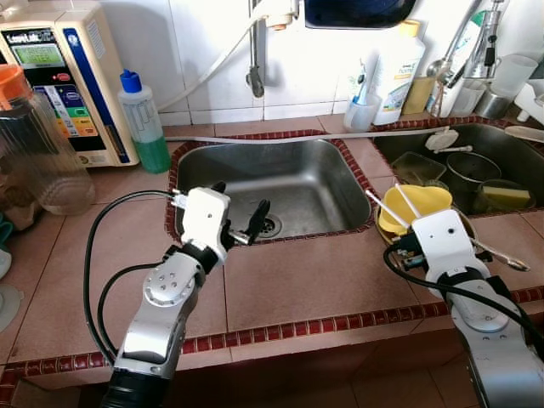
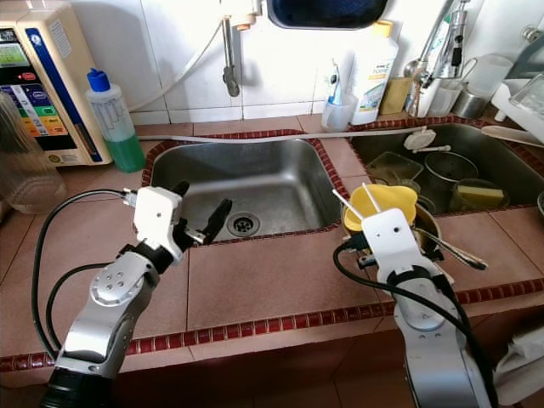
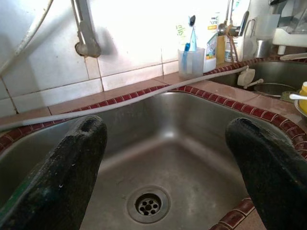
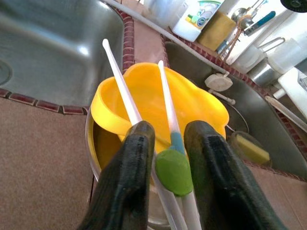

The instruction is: Kitchen organization

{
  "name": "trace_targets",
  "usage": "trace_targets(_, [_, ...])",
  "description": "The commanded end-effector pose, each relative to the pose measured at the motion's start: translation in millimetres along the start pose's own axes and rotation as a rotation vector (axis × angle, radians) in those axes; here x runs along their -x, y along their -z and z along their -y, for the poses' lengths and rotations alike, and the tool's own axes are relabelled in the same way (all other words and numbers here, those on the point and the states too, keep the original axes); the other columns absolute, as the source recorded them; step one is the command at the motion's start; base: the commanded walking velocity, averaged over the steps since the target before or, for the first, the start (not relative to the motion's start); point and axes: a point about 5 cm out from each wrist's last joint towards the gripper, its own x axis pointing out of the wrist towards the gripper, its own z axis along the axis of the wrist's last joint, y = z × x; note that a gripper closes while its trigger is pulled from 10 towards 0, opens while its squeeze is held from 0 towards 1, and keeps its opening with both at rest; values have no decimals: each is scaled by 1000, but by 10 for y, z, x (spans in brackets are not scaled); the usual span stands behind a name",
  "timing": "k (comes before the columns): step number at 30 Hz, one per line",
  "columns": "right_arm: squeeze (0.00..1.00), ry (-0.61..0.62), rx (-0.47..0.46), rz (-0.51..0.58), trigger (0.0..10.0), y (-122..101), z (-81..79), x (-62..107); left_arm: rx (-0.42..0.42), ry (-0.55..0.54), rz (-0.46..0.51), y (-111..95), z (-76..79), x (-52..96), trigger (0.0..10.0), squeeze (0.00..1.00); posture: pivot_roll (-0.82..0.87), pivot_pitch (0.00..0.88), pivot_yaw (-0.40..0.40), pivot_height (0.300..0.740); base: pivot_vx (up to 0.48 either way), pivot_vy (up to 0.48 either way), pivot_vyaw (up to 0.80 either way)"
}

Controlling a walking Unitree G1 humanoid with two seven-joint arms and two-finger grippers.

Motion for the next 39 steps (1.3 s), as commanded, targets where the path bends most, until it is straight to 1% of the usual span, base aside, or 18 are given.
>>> trace_targets(1, [0, 21, -6, 23, 0, -42, 35, -16, -3, 4, 3, -21, -4, -3, 10000, 0, 66, 0, 28, 740, 0, 0, 0])
trace_targets(14, [0, 28, -5, 26, 0, -36, 41, -30, -5, 5, 5, -23, -6, -10, 10000, 0, 68, 0, 27, 740, 0, 0, 0])
trace_targets(16, [0, 37, -10, 51, 0, -72, 51, -30, -5, 4, 6, -26, -8, -11, 10000, 0, 68, 0, 27, 740, 0, 0, 0])
trace_targets(18, [0, 42, -9, 102, 0, -151, 61, -25, -6, 3, 7, -29, -12, -14, 10000, 0, 68, 0, 27, 740, 0, 0, 0])
trace_targets(19, [0, 34, -10, 148, 980, -227, 54, -14, -6, 2, 8, -31, -12, -16, 10000, 0, 68, 0, 27, 740, 0, 0, 0])
trace_targets(20, [937, 28, -12, 163, 6902, -259, 40, -3, -5, 2, 8, -31, -11, -16, 10000, 0, 66, 0, 27, 740, 0, 0, 0])
trace_targets(21, [937, 26, -13, 166, 6902, -266, 33, 2, -5, 2, 8, -31, -10, -15, 10000, 0, 66, 0, 27, 740, 0, 0, 0])
trace_targets(22, [1000, 10, -15, 154, 10000, -258, -5, 10, -4, 3, 9, -31, -8, -15, 10000, 0, 64, 0, 28, 740, 0, 0, 0])
trace_targets(25, [1000, 3, -15, 148, 10000, -249, -40, 23, -3, 4, 9, -31, -5, -14, 10000, 0, 64, 0, 28, 740, 0, 0, 0])
trace_targets(27, [1000, -6, -8, 156, 10000, -250, -92, 53, -2, 5, 9, -33, -2, -15, 10000, 0, 64, 0, 28, 740, 0, 0, 0])
trace_targets(28, [1000, -4, 16, 156, 10000, -235, -162, 110, -2, 6, 8, -33, -1, -14, 10000, 0, 63, 0, 30, 740, 0, 0, 0])
trace_targets(29, [1000, -4, 25, 157, 10000, -233, -174, 123, -2, 6, 8, -33, 0, -14, 10000, 0, 63, 0, 30, 740, 0, 0, 0])
trace_targets(30, [1000, 9, 78, 168, 10000, -232, -192, 156, -2, 6, 8, -33, -2, -14, 10000, 0, 60, 0, 32, 740, 0, 0, 0])
trace_targets(31, [1000, 9, 78, 168, 10000, -232, -192, 156, -2, 6, 8, -33, -2, -14, 10000, 0, 60, 0, 32, 740, 0, 0, 0])
trace_targets(32, [1000, 31, 125, 176, 10000, -220, -199, 186, -2, 7, 8, -33, -3, -14, 10000, 0, 60, 0, 33, 740, 0, 0, 0])
trace_targets(34, [1000, 41, 144, 178, 10000, -211, -200, 198, -2, 7, 8, -32, -3, -14, 10000, 0, 60, 0, 33, 740, 0, 0, 0])
trace_targets(36, [1000, 54, 186, 160, 10000, -166, -210, 222, -2, 8, 7, -31, -1, -15, 10000, 0, 59, 0, 33, 740, 0, 0, 0])
trace_targets(39, [1000, 73, 279, 157, 10000, -119, -244, 267, 0, 12, 7, -29, 4, -20, 10000, 0, 55, 0, 35, 740, 0, 0, 0])
